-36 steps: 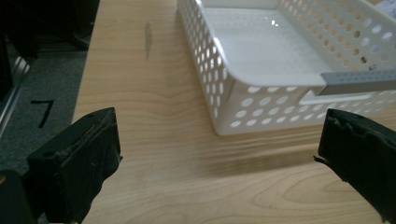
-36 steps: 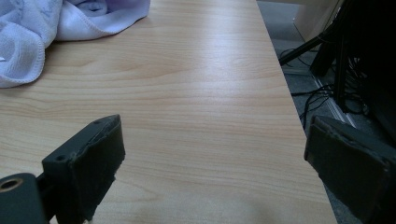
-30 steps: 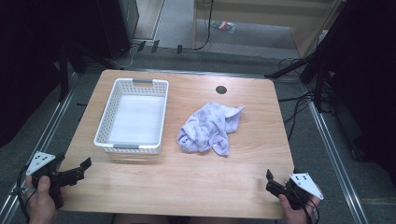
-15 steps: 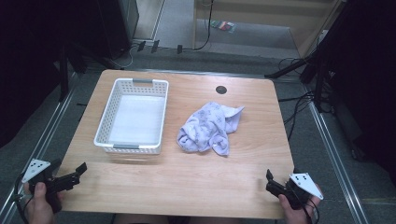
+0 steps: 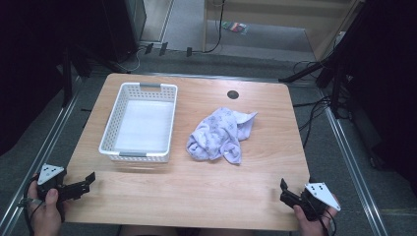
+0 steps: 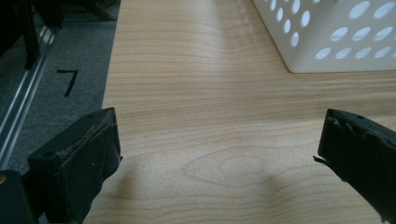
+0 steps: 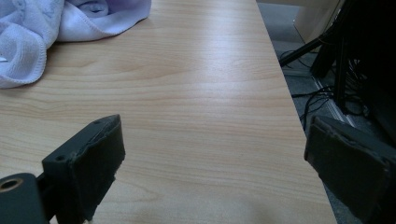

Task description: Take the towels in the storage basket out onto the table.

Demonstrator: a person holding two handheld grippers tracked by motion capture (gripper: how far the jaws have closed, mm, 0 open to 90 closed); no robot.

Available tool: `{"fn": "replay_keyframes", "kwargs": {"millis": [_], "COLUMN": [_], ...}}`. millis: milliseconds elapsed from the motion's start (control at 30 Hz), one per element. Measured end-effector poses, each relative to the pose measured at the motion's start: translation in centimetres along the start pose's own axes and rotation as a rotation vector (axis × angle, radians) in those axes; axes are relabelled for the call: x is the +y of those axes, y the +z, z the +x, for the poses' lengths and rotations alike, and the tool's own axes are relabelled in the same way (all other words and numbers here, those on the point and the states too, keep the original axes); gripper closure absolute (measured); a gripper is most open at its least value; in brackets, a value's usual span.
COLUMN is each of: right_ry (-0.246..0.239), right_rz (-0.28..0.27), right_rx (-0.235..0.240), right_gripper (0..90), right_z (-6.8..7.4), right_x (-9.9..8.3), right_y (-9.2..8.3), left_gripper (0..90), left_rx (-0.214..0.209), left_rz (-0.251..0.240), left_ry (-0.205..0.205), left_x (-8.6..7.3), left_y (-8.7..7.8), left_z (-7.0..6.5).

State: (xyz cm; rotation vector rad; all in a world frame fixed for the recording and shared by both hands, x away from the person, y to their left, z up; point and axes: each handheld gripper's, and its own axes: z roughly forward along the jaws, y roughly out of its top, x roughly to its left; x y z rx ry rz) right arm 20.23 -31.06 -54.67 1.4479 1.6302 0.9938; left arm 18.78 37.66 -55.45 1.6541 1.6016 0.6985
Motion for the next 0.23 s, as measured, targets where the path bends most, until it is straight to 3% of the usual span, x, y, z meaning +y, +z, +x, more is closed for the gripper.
{"fn": "replay_keyframes", "kwargs": {"millis": [167,233], "right_ry": [-0.001,-0.003], "right_rz": [0.000,0.000], "right_rx": [-0.001,-0.002], "right_gripper": [5.1,5.1], "right_z": [0.01,0.02], "right_x": [0.00,0.01], "right_y": [0.00,0.00], "left_gripper": [0.0,0.0], "left_rx": [-0.002,0.003], "left_rz": [0.001,-0.019], "left_ry": [0.004,0.001], "left_x": [0.00,-0.05], "left_y": [-0.07,-0.16], "left_z": [0.01,-0.05]}}
